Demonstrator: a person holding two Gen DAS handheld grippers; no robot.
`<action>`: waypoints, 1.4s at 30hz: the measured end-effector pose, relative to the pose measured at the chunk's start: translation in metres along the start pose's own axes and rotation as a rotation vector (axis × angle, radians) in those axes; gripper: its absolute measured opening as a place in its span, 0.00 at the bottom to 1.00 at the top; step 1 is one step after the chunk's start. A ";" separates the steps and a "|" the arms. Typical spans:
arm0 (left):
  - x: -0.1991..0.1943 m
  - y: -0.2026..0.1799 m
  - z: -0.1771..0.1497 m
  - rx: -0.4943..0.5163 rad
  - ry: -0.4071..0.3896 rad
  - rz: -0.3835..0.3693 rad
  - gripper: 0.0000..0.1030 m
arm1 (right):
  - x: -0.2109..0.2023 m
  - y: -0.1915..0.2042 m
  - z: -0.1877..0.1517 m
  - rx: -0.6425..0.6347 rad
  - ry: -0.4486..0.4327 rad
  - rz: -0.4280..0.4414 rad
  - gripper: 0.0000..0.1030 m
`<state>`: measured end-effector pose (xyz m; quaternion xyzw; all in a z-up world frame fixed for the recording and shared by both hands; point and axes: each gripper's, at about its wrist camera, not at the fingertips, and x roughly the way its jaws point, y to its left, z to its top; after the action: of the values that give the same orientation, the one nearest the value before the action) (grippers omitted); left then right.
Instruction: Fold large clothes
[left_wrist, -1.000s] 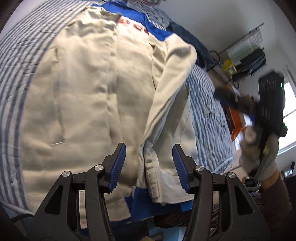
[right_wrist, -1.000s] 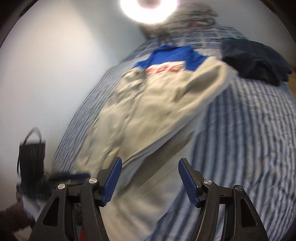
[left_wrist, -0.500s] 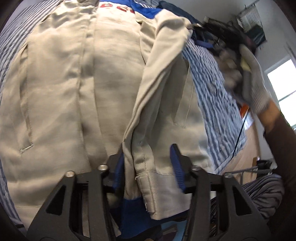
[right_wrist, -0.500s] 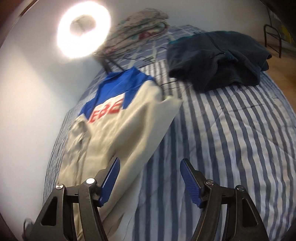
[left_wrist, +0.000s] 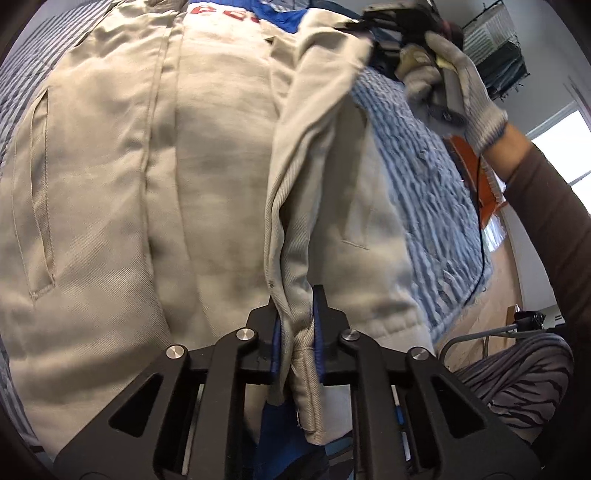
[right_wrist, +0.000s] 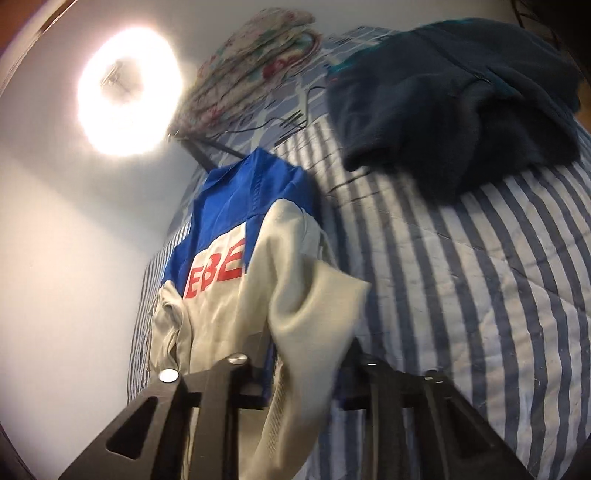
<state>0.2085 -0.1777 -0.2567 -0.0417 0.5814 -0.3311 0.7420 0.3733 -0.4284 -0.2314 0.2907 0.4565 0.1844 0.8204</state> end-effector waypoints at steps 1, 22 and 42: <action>-0.002 -0.002 -0.002 0.003 -0.004 -0.006 0.10 | -0.002 0.009 0.001 -0.015 -0.005 -0.023 0.10; -0.005 0.009 -0.012 -0.084 0.022 -0.047 0.09 | 0.061 0.164 -0.015 -0.397 0.128 -0.072 0.40; -0.005 0.010 -0.012 -0.047 -0.008 -0.024 0.07 | 0.117 0.162 -0.021 -0.440 0.170 -0.254 0.00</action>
<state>0.2020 -0.1634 -0.2609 -0.0673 0.5854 -0.3260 0.7393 0.4102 -0.2316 -0.2106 0.0291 0.5054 0.1984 0.8393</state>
